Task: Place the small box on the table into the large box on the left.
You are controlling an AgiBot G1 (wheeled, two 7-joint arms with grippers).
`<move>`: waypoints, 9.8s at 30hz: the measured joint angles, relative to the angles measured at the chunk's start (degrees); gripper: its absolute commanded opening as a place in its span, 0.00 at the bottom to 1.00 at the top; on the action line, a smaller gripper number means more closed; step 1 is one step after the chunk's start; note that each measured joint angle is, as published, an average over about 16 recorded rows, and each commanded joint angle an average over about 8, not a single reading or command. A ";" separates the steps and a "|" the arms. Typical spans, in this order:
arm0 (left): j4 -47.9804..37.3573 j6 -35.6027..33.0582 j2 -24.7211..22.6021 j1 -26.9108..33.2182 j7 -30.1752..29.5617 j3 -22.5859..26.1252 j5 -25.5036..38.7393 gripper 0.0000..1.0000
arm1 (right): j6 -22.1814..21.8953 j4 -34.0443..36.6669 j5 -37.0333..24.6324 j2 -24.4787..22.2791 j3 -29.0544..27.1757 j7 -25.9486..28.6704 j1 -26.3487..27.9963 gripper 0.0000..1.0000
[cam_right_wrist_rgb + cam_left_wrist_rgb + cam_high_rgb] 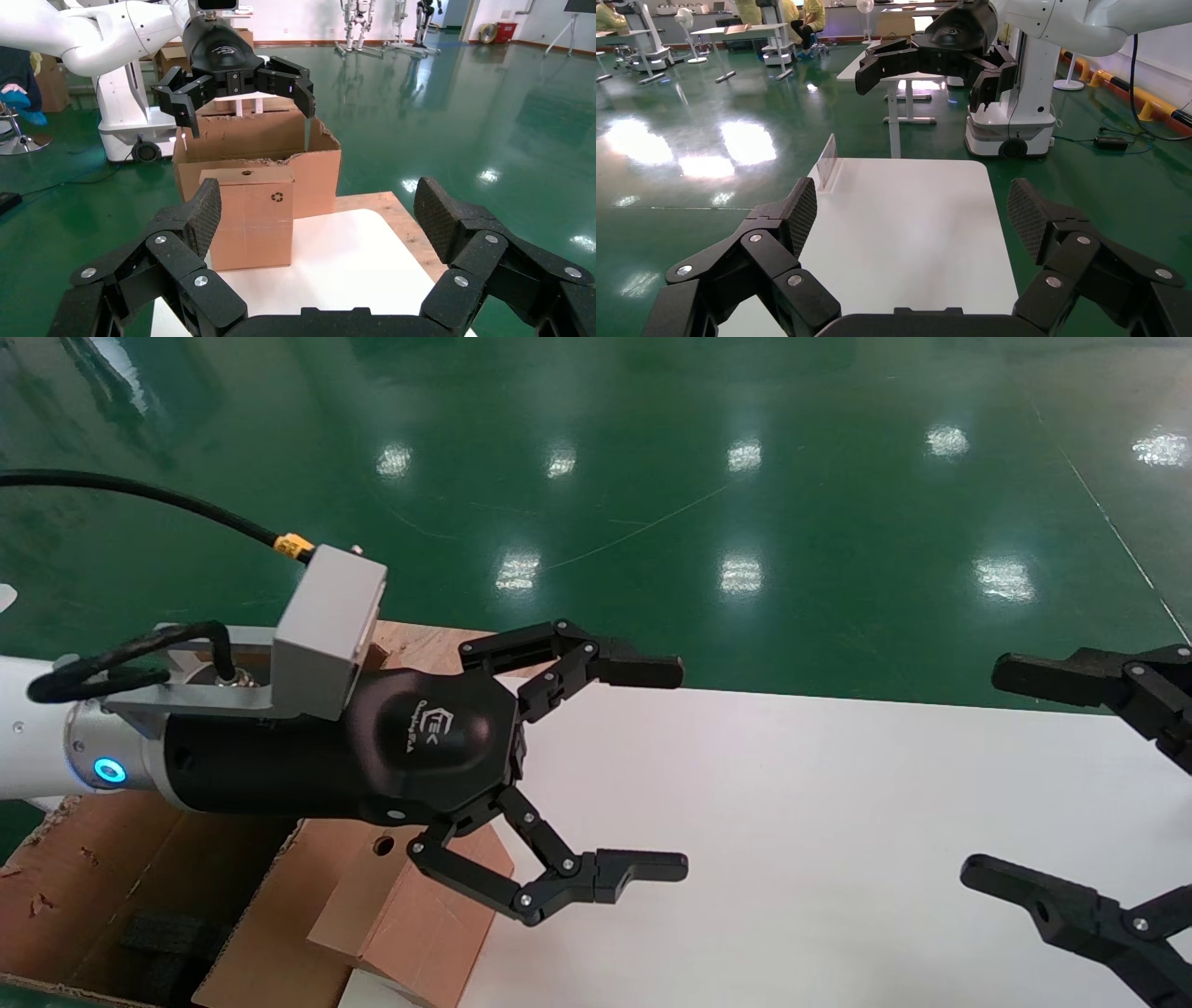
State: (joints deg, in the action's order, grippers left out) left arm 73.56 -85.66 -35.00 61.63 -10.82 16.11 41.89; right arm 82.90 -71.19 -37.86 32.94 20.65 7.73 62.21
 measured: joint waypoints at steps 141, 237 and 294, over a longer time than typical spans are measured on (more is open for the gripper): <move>4.06 -3.34 6.16 43.57 -54.37 48.00 44.88 1.00 | -0.02 0.02 0.03 -0.02 0.01 -0.01 -0.01 0.00; -20.06 8.57 -3.11 58.42 -39.90 46.19 45.66 0.00 | -0.04 0.04 0.04 -0.03 0.02 -0.02 -0.02 0.00; -75.62 13.29 -9.32 63.93 -25.06 54.67 67.78 0.00 | -0.04 0.04 0.05 -0.03 0.03 -0.02 -0.01 0.00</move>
State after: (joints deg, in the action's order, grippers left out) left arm -2.06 -72.37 -44.32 125.56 -35.88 70.78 109.66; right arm 82.85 -71.16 -37.82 32.91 20.68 7.71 62.20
